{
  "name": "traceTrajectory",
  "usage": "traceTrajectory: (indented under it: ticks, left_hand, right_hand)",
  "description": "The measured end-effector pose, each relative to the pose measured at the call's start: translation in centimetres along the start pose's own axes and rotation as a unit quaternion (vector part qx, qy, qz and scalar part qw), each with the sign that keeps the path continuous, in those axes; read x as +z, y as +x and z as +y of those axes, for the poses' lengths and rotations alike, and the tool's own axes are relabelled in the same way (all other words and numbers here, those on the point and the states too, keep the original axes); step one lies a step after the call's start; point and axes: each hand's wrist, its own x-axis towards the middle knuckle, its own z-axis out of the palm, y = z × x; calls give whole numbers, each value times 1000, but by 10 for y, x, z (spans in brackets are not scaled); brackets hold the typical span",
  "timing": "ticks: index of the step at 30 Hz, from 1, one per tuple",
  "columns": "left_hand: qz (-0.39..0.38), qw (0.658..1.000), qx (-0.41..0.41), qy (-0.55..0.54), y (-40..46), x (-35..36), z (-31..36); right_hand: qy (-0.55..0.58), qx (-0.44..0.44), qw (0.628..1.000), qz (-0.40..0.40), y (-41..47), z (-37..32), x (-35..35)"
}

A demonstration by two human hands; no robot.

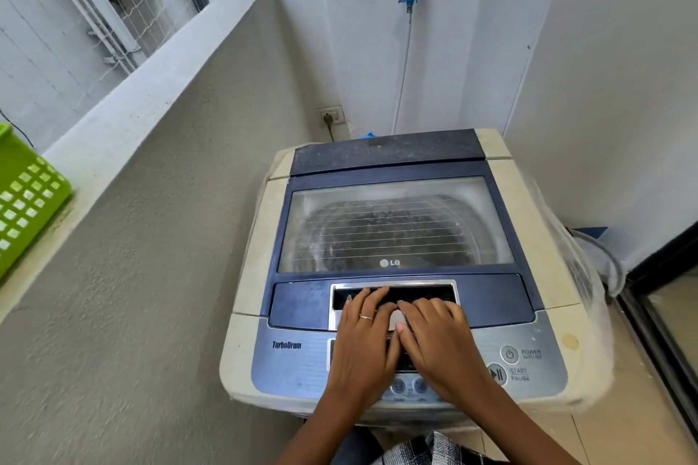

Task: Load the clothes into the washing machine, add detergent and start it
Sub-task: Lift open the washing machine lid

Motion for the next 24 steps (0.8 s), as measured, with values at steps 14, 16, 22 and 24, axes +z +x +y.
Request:
traceTrajectory:
  ticks: [14,16,22,24]
  left_hand:
    - [-138,986,35,83,27,-45,6]
    - [-80,992,57,84,28,-46,7]
    - [32,995,58,72,42,-56,14]
    - [74,991,80,78,50,-65,13]
  right_hand:
    - [36,1,993,-115,16,-8,-48]
    - [22,-9,994,-102,18,-9,-54]
    - [-6,-10,1000,-24,26,-13,-60]
    - [1,-23,999,26,32,-13,-66]
